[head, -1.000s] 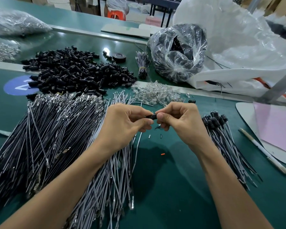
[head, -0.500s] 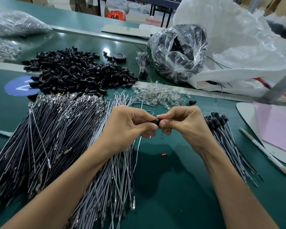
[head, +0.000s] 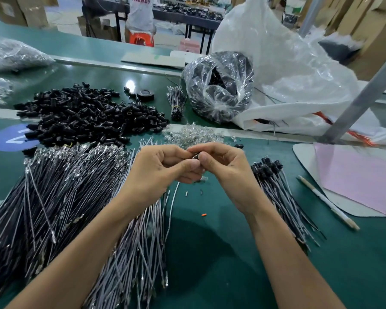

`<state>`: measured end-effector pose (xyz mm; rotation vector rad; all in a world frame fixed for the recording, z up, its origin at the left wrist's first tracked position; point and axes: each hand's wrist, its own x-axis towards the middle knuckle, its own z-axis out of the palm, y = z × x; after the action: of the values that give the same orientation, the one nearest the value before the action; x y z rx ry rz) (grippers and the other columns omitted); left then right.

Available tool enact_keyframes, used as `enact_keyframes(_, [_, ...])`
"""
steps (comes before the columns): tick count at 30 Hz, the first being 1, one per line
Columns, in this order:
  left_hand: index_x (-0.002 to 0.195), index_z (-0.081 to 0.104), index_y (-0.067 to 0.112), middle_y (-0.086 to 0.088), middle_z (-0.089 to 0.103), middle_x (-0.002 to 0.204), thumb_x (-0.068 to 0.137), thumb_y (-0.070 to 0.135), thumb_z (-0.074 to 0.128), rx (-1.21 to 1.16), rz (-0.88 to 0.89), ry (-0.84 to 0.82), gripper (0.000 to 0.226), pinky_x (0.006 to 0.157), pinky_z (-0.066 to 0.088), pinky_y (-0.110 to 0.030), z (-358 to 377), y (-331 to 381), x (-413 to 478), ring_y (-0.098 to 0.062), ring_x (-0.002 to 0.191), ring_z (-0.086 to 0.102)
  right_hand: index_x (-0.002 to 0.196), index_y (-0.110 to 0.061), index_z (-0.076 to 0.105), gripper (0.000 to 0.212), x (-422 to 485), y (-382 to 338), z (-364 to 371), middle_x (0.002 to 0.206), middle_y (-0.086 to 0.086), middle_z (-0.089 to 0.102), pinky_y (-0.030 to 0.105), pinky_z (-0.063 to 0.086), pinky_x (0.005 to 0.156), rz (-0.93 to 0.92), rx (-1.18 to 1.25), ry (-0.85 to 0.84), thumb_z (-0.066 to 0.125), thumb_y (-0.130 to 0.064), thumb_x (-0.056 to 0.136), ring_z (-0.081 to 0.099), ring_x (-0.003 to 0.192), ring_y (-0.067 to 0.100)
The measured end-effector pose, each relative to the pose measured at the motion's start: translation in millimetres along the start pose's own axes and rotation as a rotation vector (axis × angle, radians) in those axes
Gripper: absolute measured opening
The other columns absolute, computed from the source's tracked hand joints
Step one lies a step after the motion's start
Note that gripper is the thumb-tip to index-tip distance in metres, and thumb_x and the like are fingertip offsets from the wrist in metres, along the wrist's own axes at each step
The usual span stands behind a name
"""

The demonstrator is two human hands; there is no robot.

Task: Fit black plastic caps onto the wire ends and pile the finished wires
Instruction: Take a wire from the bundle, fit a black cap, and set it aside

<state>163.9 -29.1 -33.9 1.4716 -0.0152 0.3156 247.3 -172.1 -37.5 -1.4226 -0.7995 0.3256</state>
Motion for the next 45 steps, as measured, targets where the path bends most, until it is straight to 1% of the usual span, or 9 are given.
enact_keyframes(3, [0.103, 0.068, 0.013, -0.003, 0.077, 0.092, 0.075, 0.026, 0.066, 0.009, 0.025, -0.022, 0.031, 0.062, 0.058, -0.023, -4, 15, 2, -0.021, 0.080, 0.075, 0.086, -0.015, 0.073, 0.021, -5, -17, -20, 0.085, -0.001, 0.071, 0.019, 0.050, 0.068, -0.011, 0.122, 0.101, 0.056, -0.024, 0.092, 0.062, 0.076, 0.008])
enact_keyframes(9, [0.102, 0.068, 0.014, -0.004, 0.076, 0.095, 0.086, 0.036, 0.059, -0.024, 0.082, 0.356, 0.028, 0.062, 0.060, -0.027, -39, 37, 9, -0.022, 0.074, 0.073, 0.082, -0.018, 0.076, 0.027, -25, -65, -100, 0.071, -0.001, 0.067, 0.016, 0.048, 0.051, -0.010, 0.143, 0.261, 0.053, -0.027, 0.092, 0.058, 0.060, 0.007])
enact_keyframes(16, [0.102, 0.069, 0.020, 0.000, 0.074, 0.092, 0.088, 0.013, 0.071, 0.393, 0.186, 0.628, 0.016, 0.057, 0.057, -0.023, -57, 11, 9, -0.013, 0.067, 0.072, 0.087, -0.011, 0.073, 0.021, -22, -58, -148, 0.060, -0.008, 0.067, 0.009, 0.043, 0.048, 0.236, -0.635, 0.320, 0.065, -0.030, 0.085, 0.057, 0.050, 0.000])
enact_keyframes(20, [0.108, 0.068, 0.023, 0.010, 0.070, 0.089, 0.087, 0.011, 0.071, 0.606, 0.287, 0.735, 0.025, 0.063, 0.056, -0.014, -64, 8, 10, -0.005, 0.072, 0.068, 0.106, -0.009, 0.073, 0.026, -10, -32, -134, 0.093, 0.006, 0.072, 0.022, 0.041, 0.076, 0.311, -1.217, 0.294, 0.061, -0.029, 0.095, 0.057, 0.072, 0.013])
enact_keyframes(23, [0.098, 0.074, 0.024, 0.017, 0.067, 0.078, 0.084, 0.015, 0.075, 0.734, 0.196, 0.598, 0.017, 0.061, 0.053, -0.011, -64, 3, 10, 0.000, 0.066, 0.064, 0.102, -0.007, 0.074, 0.019, 2, -29, -102, 0.094, 0.010, 0.074, 0.025, 0.043, 0.077, 0.090, -1.172, 0.292, 0.064, -0.020, 0.094, 0.057, 0.071, 0.014])
enact_keyframes(28, [0.083, 0.077, 0.022, 0.005, 0.071, 0.069, 0.083, 0.024, 0.076, 0.885, 0.042, 0.376, 0.002, 0.072, 0.058, -0.037, -58, -4, 10, -0.013, 0.067, 0.067, 0.085, -0.009, 0.076, 0.012, 12, -9, -17, 0.063, -0.004, 0.063, 0.015, 0.037, 0.056, -0.051, -0.936, 0.187, 0.068, -0.015, 0.091, 0.051, 0.054, 0.004])
enact_keyframes(33, [0.070, 0.074, 0.029, 0.010, 0.069, 0.064, 0.071, 0.044, 0.081, 0.952, -0.107, 0.182, 0.016, 0.054, 0.046, -0.019, -61, 1, 7, 0.001, 0.057, 0.058, 0.100, -0.012, 0.074, 0.016, 7, 26, 35, 0.069, -0.011, 0.060, 0.024, 0.047, 0.061, -0.008, -0.824, 0.114, 0.060, -0.010, 0.095, 0.054, 0.060, 0.007])
enact_keyframes(36, [0.067, 0.071, 0.029, 0.013, 0.067, 0.066, 0.060, 0.054, 0.085, 1.099, -0.228, 0.041, 0.029, 0.059, 0.048, -0.024, -51, -2, 6, -0.001, 0.063, 0.059, 0.100, -0.014, 0.074, 0.018, 5, 28, 35, 0.070, -0.013, 0.060, 0.023, 0.044, 0.059, -0.049, -0.809, 0.179, 0.058, -0.008, 0.095, 0.053, 0.060, 0.004])
enact_keyframes(45, [0.056, 0.064, 0.029, 0.006, 0.066, 0.061, 0.078, 0.035, 0.080, 1.066, -0.253, 0.062, 0.027, 0.054, 0.046, -0.023, -46, -7, 9, -0.007, 0.058, 0.060, 0.088, -0.016, 0.072, 0.018, -1, 29, 30, 0.062, -0.001, 0.066, 0.020, 0.043, 0.049, 0.039, -0.696, 0.303, 0.058, -0.007, 0.094, 0.057, 0.053, 0.013])
